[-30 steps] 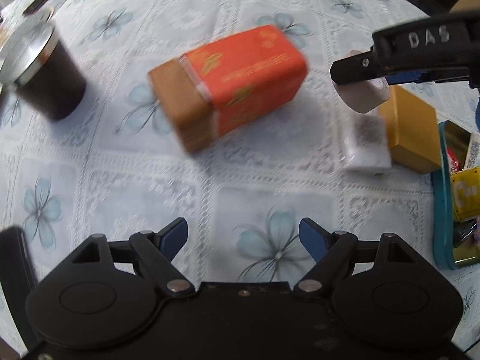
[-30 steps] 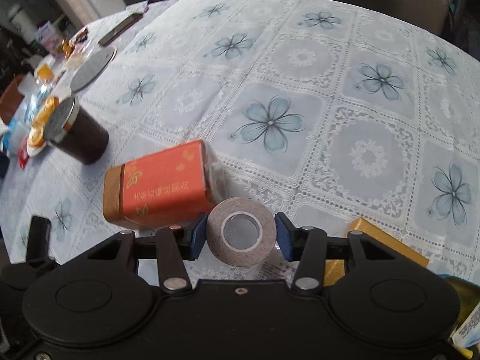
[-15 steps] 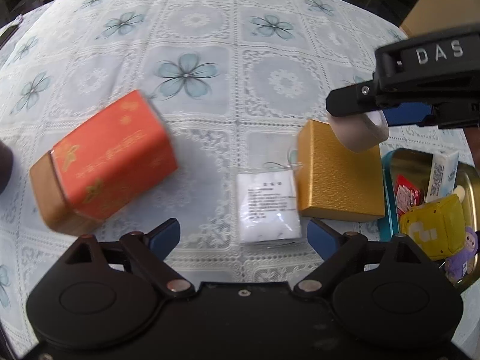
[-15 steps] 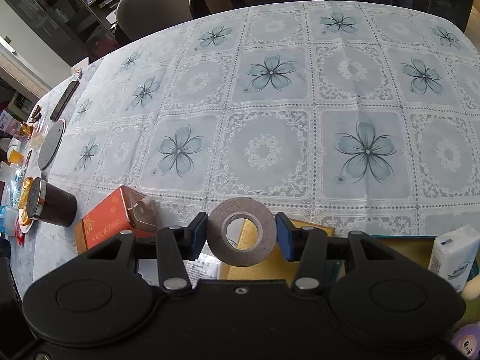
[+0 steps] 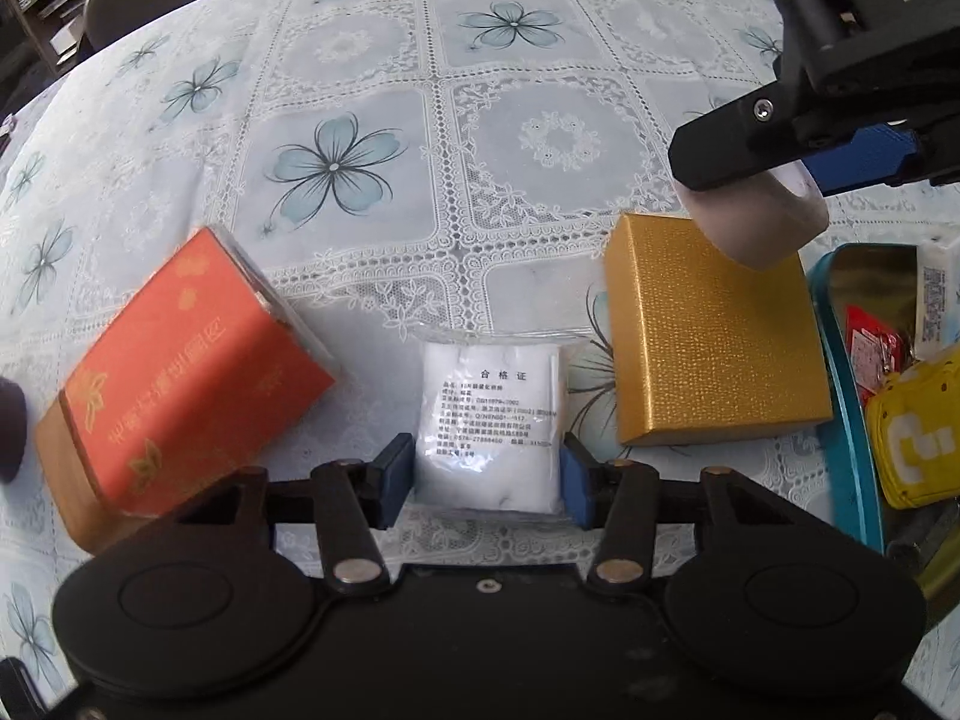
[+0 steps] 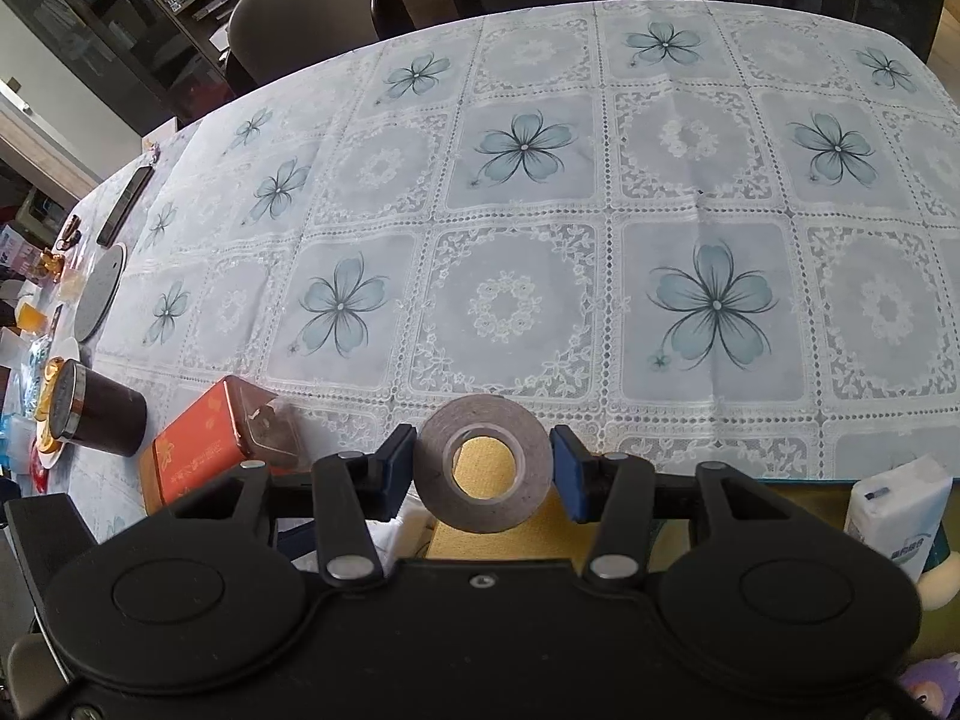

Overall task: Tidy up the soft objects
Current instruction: 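Carry the cotton-pad bag with the left tool while the right tool carries the tape roll to the tray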

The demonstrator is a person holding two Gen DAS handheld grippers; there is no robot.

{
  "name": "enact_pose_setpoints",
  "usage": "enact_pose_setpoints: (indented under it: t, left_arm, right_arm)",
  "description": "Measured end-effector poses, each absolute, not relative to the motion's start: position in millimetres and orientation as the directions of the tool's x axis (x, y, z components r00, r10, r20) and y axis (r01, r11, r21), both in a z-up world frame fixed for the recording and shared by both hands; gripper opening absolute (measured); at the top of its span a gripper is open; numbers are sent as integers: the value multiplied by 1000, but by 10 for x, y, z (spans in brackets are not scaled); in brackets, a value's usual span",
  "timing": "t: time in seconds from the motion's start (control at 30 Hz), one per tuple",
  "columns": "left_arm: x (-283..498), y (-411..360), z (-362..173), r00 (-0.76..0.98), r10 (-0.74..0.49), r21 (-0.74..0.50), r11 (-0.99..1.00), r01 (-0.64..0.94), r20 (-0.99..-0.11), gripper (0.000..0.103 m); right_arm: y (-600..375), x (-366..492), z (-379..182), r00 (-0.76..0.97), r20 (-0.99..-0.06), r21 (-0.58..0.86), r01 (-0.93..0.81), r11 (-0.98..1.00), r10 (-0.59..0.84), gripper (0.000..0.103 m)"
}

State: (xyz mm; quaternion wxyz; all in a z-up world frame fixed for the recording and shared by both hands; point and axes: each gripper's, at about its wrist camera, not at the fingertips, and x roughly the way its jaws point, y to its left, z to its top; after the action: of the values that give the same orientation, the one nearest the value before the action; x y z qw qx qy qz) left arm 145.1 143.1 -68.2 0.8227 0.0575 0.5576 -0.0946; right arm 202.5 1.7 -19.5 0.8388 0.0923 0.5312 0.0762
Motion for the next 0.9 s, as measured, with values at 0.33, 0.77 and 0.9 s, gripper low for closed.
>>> enact_pose_setpoints:
  t: [0.33, 0.77, 0.9]
  left_arm:
    - [1569, 1548, -304, 389, -114, -55, 985, 161, -914, 44]
    - [1693, 707, 100, 399, -181, -83, 964, 252, -899, 44]
    - [1631, 318, 196, 388, -210, -94, 950, 297, -897, 44]
  right_arm:
    - [-149, 2021, -187, 417, -881, 250, 11, 968, 223, 48]
    - [-893, 1693, -35, 456, -867, 279, 115, 953, 199, 48]
    - [-1227, 1540, 26, 477, -860, 290, 159, 944, 184, 48]
